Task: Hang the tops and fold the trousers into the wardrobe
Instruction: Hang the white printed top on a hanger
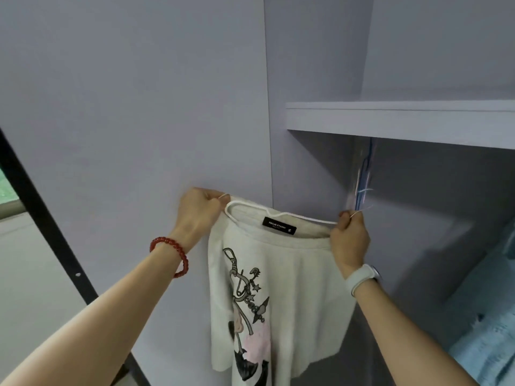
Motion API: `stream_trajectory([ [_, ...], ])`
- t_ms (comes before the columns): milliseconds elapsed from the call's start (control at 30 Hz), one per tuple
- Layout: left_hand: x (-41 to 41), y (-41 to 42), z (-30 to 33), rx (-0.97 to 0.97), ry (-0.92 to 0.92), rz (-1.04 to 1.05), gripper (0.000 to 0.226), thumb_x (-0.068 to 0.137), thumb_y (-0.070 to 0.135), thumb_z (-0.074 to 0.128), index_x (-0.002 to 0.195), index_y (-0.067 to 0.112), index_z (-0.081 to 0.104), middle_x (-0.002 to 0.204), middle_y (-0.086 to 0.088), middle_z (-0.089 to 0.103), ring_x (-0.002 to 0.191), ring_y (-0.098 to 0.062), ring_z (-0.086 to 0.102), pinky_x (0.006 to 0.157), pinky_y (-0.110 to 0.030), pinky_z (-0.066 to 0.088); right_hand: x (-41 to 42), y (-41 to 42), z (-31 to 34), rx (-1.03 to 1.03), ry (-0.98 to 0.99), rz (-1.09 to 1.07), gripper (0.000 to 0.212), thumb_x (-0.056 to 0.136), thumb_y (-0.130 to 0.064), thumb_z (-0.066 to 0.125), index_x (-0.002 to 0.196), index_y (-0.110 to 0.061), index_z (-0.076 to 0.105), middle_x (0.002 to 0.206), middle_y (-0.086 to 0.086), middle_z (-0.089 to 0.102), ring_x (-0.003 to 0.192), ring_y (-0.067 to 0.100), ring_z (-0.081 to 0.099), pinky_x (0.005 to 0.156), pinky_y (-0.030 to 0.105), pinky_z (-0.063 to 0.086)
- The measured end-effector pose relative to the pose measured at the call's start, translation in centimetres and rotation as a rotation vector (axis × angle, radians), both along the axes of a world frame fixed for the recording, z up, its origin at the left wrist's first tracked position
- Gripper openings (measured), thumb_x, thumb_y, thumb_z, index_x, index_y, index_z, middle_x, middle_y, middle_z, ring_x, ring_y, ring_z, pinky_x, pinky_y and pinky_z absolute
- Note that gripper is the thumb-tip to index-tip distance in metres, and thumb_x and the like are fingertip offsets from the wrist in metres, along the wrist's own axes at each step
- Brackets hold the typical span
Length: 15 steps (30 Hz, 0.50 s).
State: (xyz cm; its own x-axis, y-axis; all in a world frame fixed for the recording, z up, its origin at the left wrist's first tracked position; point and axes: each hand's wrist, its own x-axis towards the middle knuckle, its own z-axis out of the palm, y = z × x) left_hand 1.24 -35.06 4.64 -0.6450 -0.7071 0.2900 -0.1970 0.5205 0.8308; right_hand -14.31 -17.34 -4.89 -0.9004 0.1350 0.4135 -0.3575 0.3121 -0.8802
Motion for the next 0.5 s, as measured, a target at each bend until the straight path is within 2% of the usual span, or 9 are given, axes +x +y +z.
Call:
stream_trajectory([
  [67,0.1,-0.2,-0.6,0.033,-0.002,-0.028,0.016,0.084,0.013,0.06,0.069,0.012,0.064,0.07,-0.004,0.048,0.068,-0.016,0.039,0.064,-0.028,0.034,-0.4,0.0,0.3,0.108,0.052,-0.059,0.02,0.096,-0.008,0.039,0.102,0.002,0.056,0.095,0.027,0.065,0.088,0.045,0.059,0.078,0.04,0.036],
  [133,-0.1,0.3,-0.9,0.035,-0.001,-0.049,0.023,0.084,0.012,0.06,0.062,0.006,0.063,0.066,-0.004,0.047,0.066,-0.016,0.038,0.064,-0.027,0.034,-0.9,0.4,0.6,0.134,0.05,-0.073,0.02,0.096,-0.007,0.038,0.102,0.002,0.055,0.096,0.026,0.064,0.089,0.045,0.058,0.08,0.04,0.036],
  [233,0.0,1.6,-1.1,0.127,0.093,-0.071,0.026,0.086,0.01,0.06,0.065,0.019,0.071,0.07,0.008,0.064,0.07,-0.015,0.059,0.075,-0.025,0.048,-2.0,1.4,1.5,0.051,0.028,-0.099,0.021,0.095,-0.005,0.037,0.102,0.002,0.055,0.105,0.024,0.062,0.097,0.042,0.055,0.084,0.041,0.038],
  [300,-0.2,2.3,-1.6,0.109,0.12,-0.084,0.024,0.088,0.013,0.059,0.069,0.022,0.07,0.074,0.006,0.065,0.073,-0.015,0.06,0.078,-0.028,0.048,-2.3,2.2,2.0,0.042,0.08,-0.14,0.02,0.094,-0.004,0.037,0.099,0.002,0.055,0.103,0.023,0.062,0.096,0.041,0.056,0.083,0.04,0.037],
  [400,-0.8,2.6,-2.1,-0.094,0.081,-0.088,0.02,0.09,0.019,0.057,0.07,0.02,0.058,0.072,-0.007,0.051,0.068,-0.023,0.049,0.071,-0.031,0.043,-1.7,2.8,0.9,0.215,0.332,-0.1,0.018,0.091,-0.001,0.039,0.089,-0.001,0.057,0.08,0.018,0.065,0.074,0.037,0.059,0.078,0.04,0.033],
  [500,-1.9,3.3,-2.3,-0.225,-0.018,-0.141,0.032,0.091,0.019,0.055,0.063,0.004,0.056,0.068,-0.006,0.044,0.062,-0.018,0.041,0.059,-0.028,0.034,-0.5,2.7,-0.5,0.434,0.513,0.087,0.018,0.086,-0.005,0.041,0.079,-0.004,0.058,0.057,0.007,0.06,0.051,0.03,0.056,0.069,0.037,0.031],
])
